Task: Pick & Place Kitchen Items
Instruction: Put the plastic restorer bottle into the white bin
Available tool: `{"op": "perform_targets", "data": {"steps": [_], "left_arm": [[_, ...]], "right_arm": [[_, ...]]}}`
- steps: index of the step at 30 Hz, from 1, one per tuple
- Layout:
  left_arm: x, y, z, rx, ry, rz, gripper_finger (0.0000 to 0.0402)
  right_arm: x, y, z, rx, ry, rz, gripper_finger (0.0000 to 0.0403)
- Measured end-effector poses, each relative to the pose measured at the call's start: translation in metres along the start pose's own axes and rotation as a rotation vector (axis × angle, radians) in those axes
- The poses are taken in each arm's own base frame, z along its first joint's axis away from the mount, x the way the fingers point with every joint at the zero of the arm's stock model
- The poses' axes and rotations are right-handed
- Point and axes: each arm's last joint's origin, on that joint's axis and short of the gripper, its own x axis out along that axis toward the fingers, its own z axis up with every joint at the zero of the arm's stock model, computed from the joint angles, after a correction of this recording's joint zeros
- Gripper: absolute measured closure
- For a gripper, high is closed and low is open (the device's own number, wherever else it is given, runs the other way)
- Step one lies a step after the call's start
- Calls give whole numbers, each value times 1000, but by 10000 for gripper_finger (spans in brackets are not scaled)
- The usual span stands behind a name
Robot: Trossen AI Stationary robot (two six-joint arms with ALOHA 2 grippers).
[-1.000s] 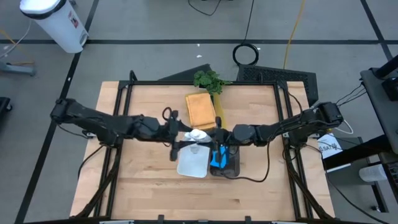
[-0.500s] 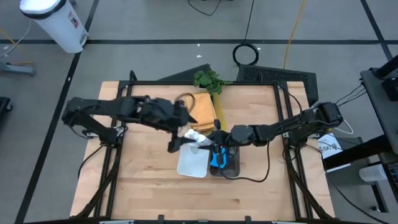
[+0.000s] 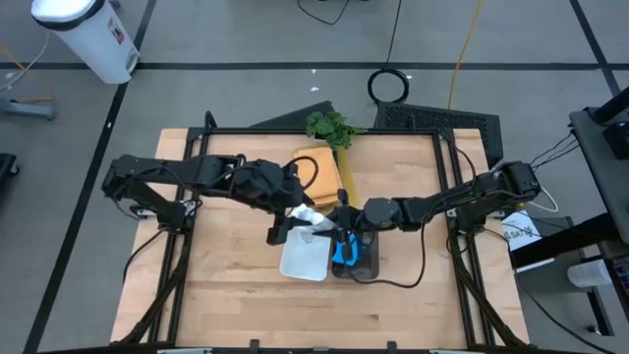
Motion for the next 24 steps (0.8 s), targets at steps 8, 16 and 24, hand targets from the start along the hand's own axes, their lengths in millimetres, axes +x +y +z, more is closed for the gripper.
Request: {"op": "perform_targets", "data": {"steps": [8,16,24], "left_arm": [[-4,-1,1,-9,-9,-4,215],[-4,-3,0,-17,-2,-1,283],[-10,-17,-6,-23,54,-8,283]], "right_arm": [[0,-1,-1,1,5,-5,324],[0,-2,-1,9,10,-13,301],[-34,-4,21,-50,67,-95,216]]}}
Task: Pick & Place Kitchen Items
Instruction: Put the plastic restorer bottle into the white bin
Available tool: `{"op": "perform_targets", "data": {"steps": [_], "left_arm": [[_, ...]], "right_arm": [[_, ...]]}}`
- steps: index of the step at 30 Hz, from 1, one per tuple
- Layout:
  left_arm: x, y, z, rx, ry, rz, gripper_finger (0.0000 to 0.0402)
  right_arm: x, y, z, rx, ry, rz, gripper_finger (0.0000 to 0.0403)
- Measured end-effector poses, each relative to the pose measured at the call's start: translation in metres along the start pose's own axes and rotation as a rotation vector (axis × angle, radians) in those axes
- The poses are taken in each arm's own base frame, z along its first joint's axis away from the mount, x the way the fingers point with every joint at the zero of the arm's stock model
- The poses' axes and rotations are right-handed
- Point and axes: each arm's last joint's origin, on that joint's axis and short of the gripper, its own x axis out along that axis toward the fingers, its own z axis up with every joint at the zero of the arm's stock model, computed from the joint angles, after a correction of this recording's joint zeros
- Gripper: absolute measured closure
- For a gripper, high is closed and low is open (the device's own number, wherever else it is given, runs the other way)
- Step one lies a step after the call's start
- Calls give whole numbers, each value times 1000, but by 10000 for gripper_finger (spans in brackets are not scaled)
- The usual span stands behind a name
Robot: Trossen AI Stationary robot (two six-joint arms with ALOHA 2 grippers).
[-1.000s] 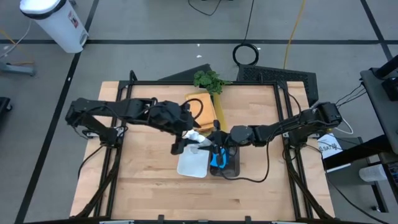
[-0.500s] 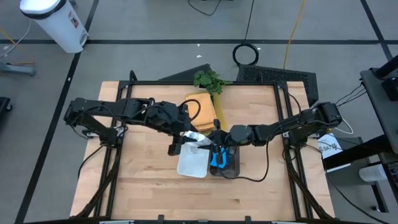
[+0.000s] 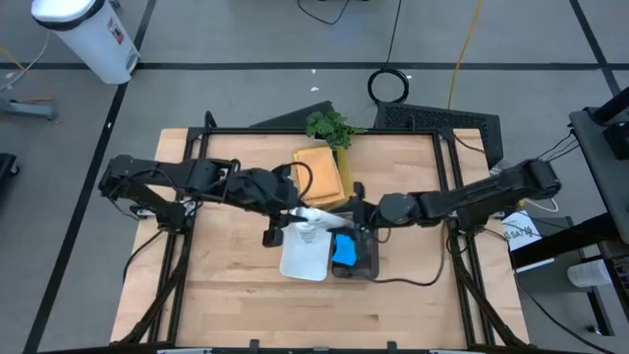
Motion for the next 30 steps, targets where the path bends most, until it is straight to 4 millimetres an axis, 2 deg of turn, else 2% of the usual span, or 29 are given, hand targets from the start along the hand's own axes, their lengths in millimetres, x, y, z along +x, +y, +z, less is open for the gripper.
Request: {"op": "perform_targets", "data": {"steps": [4,10,14,18,25,30], "left_arm": [[2,-13,-6,-9,55,1,283],[5,-28,-15,-15,131,11,283],[4,-38,-16,-4,134,-50,283],[3,-38,-15,14,115,-11,283],[1,-37,-28,26,261,-1,283],[1,-39,-30,60,277,-21,283]], "right_arm": [[-26,-1,11,30,7,24,191],[-45,3,3,37,-63,35,182],[-48,1,0,26,-122,13,182],[-48,2,-1,36,-130,31,181],[-48,2,1,36,-150,32,181],[-48,1,1,37,-149,28,181]]}}
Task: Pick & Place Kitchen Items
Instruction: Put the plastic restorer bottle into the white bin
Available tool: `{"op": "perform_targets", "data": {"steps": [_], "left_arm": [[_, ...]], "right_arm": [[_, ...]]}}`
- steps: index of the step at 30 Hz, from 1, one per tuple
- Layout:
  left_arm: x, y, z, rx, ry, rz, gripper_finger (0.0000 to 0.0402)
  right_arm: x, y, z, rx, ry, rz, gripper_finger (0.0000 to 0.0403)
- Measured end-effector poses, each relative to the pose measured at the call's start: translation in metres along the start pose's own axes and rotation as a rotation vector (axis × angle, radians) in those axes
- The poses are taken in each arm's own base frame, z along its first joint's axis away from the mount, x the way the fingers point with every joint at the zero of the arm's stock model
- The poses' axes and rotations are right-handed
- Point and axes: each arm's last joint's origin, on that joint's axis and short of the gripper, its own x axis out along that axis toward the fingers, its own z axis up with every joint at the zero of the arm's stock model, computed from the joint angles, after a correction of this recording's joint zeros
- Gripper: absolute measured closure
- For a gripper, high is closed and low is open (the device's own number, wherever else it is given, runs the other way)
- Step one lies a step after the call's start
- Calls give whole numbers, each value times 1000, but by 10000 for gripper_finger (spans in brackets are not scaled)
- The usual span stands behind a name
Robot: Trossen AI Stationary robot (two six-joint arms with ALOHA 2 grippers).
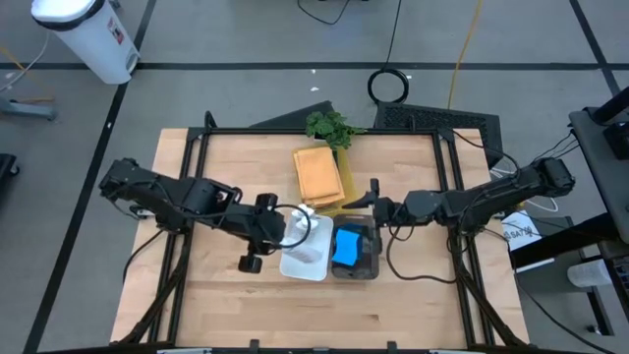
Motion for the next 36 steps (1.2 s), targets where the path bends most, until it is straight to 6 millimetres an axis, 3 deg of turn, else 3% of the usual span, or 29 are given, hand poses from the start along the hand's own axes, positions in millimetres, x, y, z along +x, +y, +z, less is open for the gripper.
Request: {"op": "perform_targets", "data": {"steps": [6,17,22,26,28,32,36], "left_arm": [[15,0,-6,0,53,3,283],[93,-7,-11,58,308,-6,283],[108,-3,-11,48,355,3,283],[108,-1,-11,26,354,-2,283],[107,-1,-10,27,330,-4,260],[114,-2,-10,44,324,-8,165],[107,-2,-6,67,286,-15,91]], "right_arm": [[0,0,0,0,0,1,181],[0,0,0,0,-2,0,181],[0,0,0,0,-2,0,181],[0,0,0,0,-2,0,181],[0,0,0,0,-2,0,181],[0,0,0,-3,-1,0,181],[0,0,0,-2,3,0,181]]}}
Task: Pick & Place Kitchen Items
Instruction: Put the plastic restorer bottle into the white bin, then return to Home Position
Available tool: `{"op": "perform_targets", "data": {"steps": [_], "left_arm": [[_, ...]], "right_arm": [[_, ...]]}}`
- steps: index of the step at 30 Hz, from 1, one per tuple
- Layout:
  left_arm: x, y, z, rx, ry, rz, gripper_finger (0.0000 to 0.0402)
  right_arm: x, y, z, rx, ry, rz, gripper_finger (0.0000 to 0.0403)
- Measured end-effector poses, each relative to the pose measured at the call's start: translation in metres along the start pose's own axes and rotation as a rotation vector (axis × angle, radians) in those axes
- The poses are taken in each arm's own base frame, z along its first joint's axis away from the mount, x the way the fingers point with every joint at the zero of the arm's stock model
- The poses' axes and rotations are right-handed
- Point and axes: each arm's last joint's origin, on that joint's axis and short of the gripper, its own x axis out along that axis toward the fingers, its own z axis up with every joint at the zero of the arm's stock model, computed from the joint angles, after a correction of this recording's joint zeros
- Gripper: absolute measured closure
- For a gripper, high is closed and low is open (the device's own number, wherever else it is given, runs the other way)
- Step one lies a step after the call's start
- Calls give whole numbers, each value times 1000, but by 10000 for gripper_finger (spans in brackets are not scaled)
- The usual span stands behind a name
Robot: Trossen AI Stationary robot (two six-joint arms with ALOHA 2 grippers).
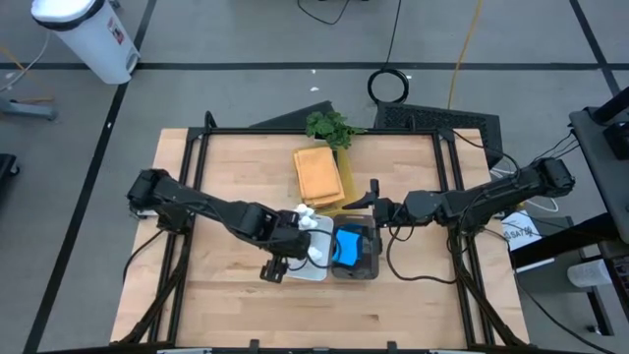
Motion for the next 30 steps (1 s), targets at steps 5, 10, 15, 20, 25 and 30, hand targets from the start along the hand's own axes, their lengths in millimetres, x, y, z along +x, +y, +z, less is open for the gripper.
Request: {"op": "perform_targets", "data": {"steps": [5,10,15,20,25,30], "left_arm": [[-3,2,0,15,13,3,35],[-41,7,-10,12,-64,10,6],[-116,12,-41,34,-264,78,7],[-195,25,-110,17,-412,368,13],[-246,35,-197,-236,-571,535,14],[-239,39,-260,-454,-769,580,14]], "right_arm": [[0,0,0,-1,0,0,181],[0,0,0,-2,2,0,181],[0,0,0,-3,4,0,181],[0,0,-1,-4,7,0,181],[0,0,0,-36,4,1,181],[0,0,0,-37,2,0,181]]}}
